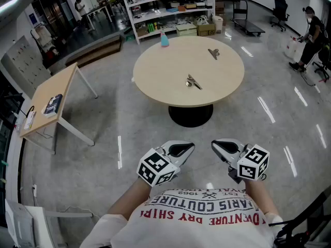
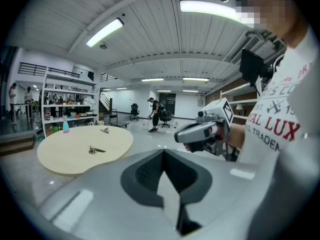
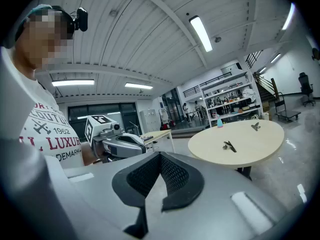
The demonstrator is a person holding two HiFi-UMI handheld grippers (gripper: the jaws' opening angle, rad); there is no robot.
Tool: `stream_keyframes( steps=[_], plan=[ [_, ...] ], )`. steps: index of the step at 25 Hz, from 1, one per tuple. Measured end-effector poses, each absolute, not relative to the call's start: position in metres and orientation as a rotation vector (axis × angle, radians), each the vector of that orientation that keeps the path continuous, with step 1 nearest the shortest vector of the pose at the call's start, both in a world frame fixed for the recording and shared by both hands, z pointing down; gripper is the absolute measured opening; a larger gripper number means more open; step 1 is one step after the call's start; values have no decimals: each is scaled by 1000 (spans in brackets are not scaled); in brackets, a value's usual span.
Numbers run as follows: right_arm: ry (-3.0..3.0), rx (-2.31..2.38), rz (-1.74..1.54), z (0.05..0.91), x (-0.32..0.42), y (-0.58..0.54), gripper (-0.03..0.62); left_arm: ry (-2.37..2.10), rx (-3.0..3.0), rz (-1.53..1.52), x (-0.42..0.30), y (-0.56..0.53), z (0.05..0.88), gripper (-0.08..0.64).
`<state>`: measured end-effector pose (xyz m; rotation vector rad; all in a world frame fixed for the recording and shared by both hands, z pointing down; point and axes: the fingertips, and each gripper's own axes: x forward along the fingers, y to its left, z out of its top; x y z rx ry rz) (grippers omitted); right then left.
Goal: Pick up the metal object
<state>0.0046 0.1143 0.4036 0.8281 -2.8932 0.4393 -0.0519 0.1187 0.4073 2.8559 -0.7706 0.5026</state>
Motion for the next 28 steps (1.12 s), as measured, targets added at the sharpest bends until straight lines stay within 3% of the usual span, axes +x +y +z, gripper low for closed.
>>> stream_keyframes(
  steps=[13, 28],
  plan=[
    [-2892, 827, 404, 407, 56, 14, 0, -796, 2879, 452, -8, 20, 405, 3],
    [-2824, 836, 504, 448, 40, -238, 0, -766, 2764, 510, -20, -237, 466, 3]
  ],
)
